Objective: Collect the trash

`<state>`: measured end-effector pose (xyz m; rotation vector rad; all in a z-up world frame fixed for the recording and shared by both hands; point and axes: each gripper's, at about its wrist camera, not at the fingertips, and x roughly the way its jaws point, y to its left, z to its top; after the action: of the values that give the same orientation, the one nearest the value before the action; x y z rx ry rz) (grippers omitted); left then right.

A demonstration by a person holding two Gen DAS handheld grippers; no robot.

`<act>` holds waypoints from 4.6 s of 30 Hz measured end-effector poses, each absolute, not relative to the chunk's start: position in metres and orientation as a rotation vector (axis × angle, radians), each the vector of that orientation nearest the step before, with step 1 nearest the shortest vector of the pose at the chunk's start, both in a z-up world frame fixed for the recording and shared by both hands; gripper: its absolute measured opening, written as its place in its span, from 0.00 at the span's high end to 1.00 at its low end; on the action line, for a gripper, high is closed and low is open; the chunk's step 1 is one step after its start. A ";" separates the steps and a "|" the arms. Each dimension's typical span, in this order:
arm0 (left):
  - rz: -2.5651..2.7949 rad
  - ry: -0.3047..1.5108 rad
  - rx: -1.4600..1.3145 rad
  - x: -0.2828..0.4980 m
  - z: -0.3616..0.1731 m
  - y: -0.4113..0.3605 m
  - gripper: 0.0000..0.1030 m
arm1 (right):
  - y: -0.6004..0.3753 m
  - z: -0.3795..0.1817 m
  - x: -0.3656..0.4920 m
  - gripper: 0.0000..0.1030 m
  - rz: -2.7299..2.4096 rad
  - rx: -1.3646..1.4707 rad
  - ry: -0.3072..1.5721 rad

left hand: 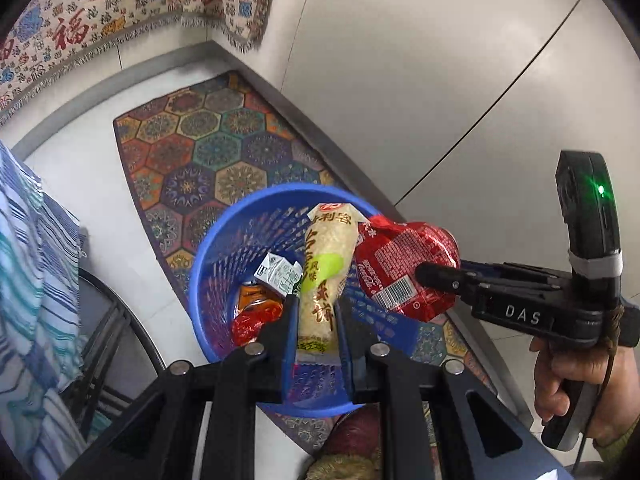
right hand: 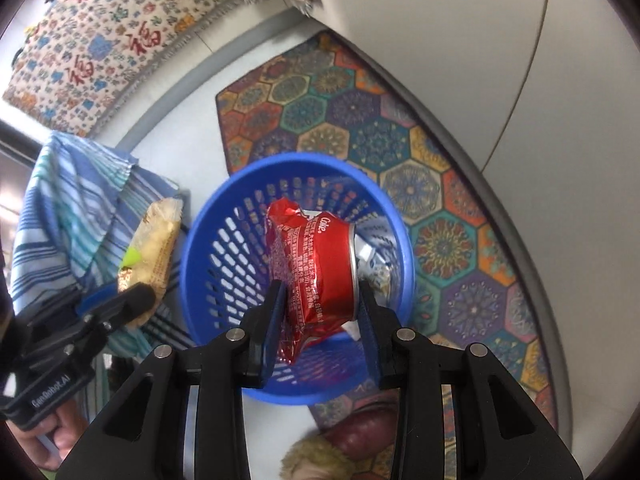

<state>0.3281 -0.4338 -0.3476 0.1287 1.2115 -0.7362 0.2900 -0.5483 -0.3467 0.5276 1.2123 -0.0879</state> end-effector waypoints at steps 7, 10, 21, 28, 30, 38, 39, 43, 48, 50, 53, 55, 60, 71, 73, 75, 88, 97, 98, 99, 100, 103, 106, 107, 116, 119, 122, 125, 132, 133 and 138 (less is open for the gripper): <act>-0.732 1.256 0.134 0.337 -0.369 -0.440 0.54 | -0.559 -0.377 0.291 0.28 -0.113 0.646 1.204; -0.711 1.210 0.130 0.332 -0.357 -0.436 0.46 | -0.565 -0.368 0.288 0.15 -0.146 0.642 1.164; -0.719 1.021 0.121 0.301 -0.255 -0.414 0.13 | -0.560 -0.269 0.252 0.00 -0.241 0.498 1.061; -0.650 0.901 0.205 0.246 -0.193 -0.383 0.00 | -0.523 -0.199 0.183 0.00 -0.349 0.286 0.990; -0.640 0.873 0.215 0.232 -0.179 -0.372 0.00 | -0.516 -0.187 0.164 0.00 -0.362 0.304 0.983; -0.671 0.839 0.168 0.199 -0.121 -0.330 0.00 | -0.493 -0.148 0.108 0.00 -0.387 0.326 0.869; -0.686 0.830 0.160 0.197 -0.114 -0.327 0.00 | -0.489 -0.144 0.105 0.00 -0.383 0.321 0.859; -0.582 0.779 0.172 0.186 -0.097 -0.321 0.00 | -0.473 -0.128 0.095 0.00 -0.368 0.306 0.837; -0.533 0.859 0.258 0.190 -0.099 -0.326 0.00 | -0.461 -0.118 0.089 0.00 -0.371 0.310 0.829; -0.534 0.886 0.257 0.192 -0.102 -0.324 0.00 | -0.457 -0.116 0.088 0.00 -0.362 0.315 0.836; -0.536 0.897 0.243 0.192 -0.105 -0.315 0.00 | -0.449 -0.109 0.085 0.00 -0.355 0.301 0.840; -0.541 0.901 0.236 0.191 -0.108 -0.310 0.00 | -0.444 -0.107 0.084 0.00 -0.348 0.285 0.844; -0.541 0.899 0.236 0.190 -0.110 -0.306 0.00 | -0.439 -0.107 0.087 0.00 -0.341 0.277 0.862; -0.524 0.900 0.250 0.190 -0.112 -0.307 0.00 | -0.434 -0.110 0.089 0.00 -0.327 0.274 0.880; -0.524 0.901 0.253 0.190 -0.112 -0.307 0.00 | -0.434 -0.110 0.089 0.00 -0.329 0.273 0.880; -0.526 0.901 0.250 0.190 -0.113 -0.307 0.00 | -0.434 -0.110 0.090 0.00 -0.327 0.275 0.880; -0.533 0.904 0.256 0.189 -0.114 -0.303 0.00 | -0.437 -0.111 0.089 0.00 -0.324 0.287 0.884; -0.542 0.908 0.260 0.189 -0.114 -0.304 0.00 | -0.439 -0.111 0.088 0.00 -0.329 0.291 0.879; -0.543 0.909 0.261 0.189 -0.114 -0.304 0.00 | -0.440 -0.112 0.088 0.00 -0.331 0.292 0.880; -0.543 0.910 0.261 0.189 -0.115 -0.304 0.00 | -0.440 -0.111 0.088 0.00 -0.332 0.292 0.880; -0.541 0.911 0.261 0.189 -0.115 -0.304 0.00 | -0.441 -0.112 0.089 0.00 -0.332 0.293 0.881; -0.542 0.913 0.260 0.190 -0.115 -0.305 0.00 | -0.443 -0.112 0.089 0.00 -0.331 0.293 0.884; -0.543 0.912 0.263 0.189 -0.115 -0.306 0.00 | -0.443 -0.113 0.089 0.00 -0.330 0.298 0.887; -0.543 0.911 0.264 0.189 -0.115 -0.307 0.00 | -0.443 -0.113 0.089 0.00 -0.330 0.299 0.887; -0.550 0.914 0.270 0.187 -0.116 -0.311 0.00 | -0.444 -0.113 0.088 0.00 -0.335 0.301 0.884; -0.552 0.916 0.269 0.188 -0.116 -0.312 0.00 | -0.445 -0.113 0.088 0.00 -0.334 0.302 0.884; -0.554 0.916 0.270 0.188 -0.116 -0.312 0.00 | -0.446 -0.113 0.088 0.00 -0.332 0.303 0.886; -0.556 0.916 0.270 0.187 -0.116 -0.313 0.00 | -0.445 -0.113 0.089 0.00 -0.332 0.303 0.887; -0.557 0.918 0.270 0.188 -0.116 -0.314 0.00 | -0.446 -0.113 0.089 0.00 -0.331 0.305 0.884; -0.557 0.918 0.270 0.188 -0.116 -0.314 0.00 | -0.446 -0.113 0.089 0.00 -0.331 0.305 0.884; -0.559 0.918 0.270 0.187 -0.116 -0.315 0.00 | -0.446 -0.113 0.089 0.00 -0.331 0.307 0.885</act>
<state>0.1869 -0.3154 -0.1156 0.2703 0.9180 -0.5588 0.0887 -0.4460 -0.1126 0.3066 0.8850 -0.3309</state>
